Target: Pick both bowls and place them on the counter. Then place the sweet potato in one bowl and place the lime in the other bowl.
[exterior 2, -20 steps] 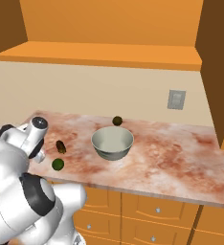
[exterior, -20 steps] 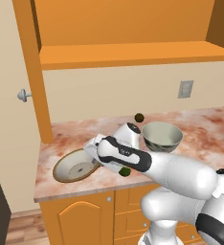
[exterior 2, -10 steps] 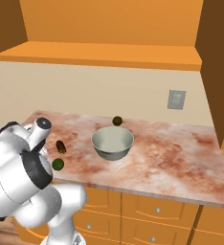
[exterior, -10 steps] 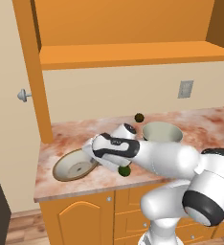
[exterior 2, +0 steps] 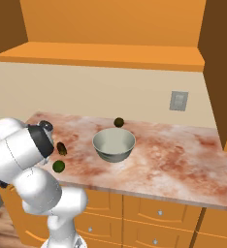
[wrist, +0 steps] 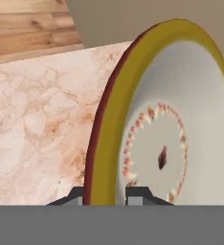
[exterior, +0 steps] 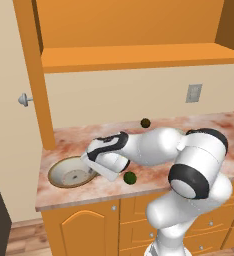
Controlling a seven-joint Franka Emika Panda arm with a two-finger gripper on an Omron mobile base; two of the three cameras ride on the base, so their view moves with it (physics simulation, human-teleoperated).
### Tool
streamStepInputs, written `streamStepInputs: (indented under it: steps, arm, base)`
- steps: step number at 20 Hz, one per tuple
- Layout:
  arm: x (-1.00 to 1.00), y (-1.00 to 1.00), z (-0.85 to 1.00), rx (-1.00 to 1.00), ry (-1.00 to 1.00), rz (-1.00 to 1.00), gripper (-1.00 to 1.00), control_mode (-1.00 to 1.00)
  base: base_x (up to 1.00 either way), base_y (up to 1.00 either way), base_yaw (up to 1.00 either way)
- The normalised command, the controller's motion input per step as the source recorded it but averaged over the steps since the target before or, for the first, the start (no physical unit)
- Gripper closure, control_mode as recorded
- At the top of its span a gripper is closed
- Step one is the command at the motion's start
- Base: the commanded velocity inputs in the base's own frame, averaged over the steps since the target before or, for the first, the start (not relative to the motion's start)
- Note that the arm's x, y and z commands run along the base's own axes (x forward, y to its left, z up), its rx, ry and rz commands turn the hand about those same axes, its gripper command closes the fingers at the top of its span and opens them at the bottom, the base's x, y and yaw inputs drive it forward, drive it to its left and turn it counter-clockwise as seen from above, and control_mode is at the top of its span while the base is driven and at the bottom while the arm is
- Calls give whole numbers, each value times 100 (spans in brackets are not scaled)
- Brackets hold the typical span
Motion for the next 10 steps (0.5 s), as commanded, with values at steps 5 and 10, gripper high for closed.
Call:
streamStepInputs:
  steps: [5, 10]
  arm:
    - [7, 5, -17, 0, 5, 1, -100, -100]
    - [-2, -10, 1, 0, 0, 0, -100, -100]
  base:
    - [0, 0, 0]
    - [0, 0, 0]
